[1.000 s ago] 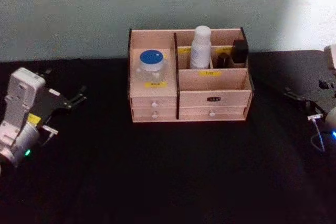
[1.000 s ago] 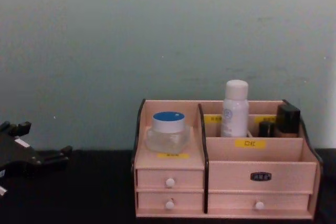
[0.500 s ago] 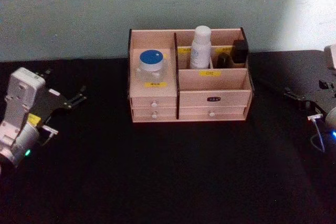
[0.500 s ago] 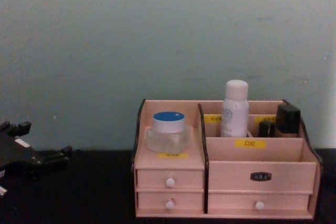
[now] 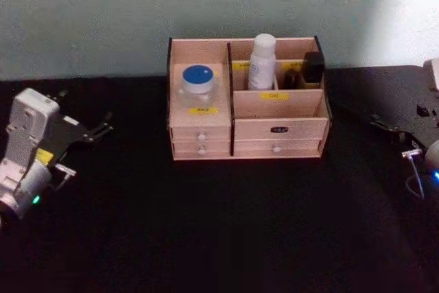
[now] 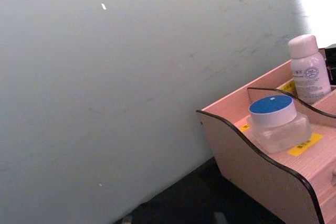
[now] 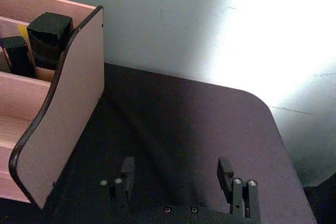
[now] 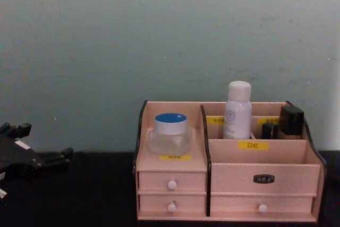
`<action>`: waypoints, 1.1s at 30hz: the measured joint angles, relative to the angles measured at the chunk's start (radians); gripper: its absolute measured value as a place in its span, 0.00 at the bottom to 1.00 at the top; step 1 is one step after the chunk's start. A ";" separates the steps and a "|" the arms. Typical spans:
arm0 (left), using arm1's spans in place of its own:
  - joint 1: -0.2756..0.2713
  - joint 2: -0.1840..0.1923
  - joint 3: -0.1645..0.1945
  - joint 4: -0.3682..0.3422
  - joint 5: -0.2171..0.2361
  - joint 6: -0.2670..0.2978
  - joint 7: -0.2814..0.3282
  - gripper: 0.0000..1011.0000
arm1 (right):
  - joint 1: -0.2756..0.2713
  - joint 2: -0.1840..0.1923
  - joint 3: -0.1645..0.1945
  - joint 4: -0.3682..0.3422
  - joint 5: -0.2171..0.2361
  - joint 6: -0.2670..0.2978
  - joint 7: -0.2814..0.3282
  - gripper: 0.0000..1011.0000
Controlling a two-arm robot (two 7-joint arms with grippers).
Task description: Pick up the facial cleanser and watermelon frost from the table and place them into the tiered storage box.
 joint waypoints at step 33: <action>0.000 0.000 0.000 0.000 0.000 0.000 0.000 0.99 | 0.000 0.000 0.000 0.000 0.000 0.000 0.000 0.99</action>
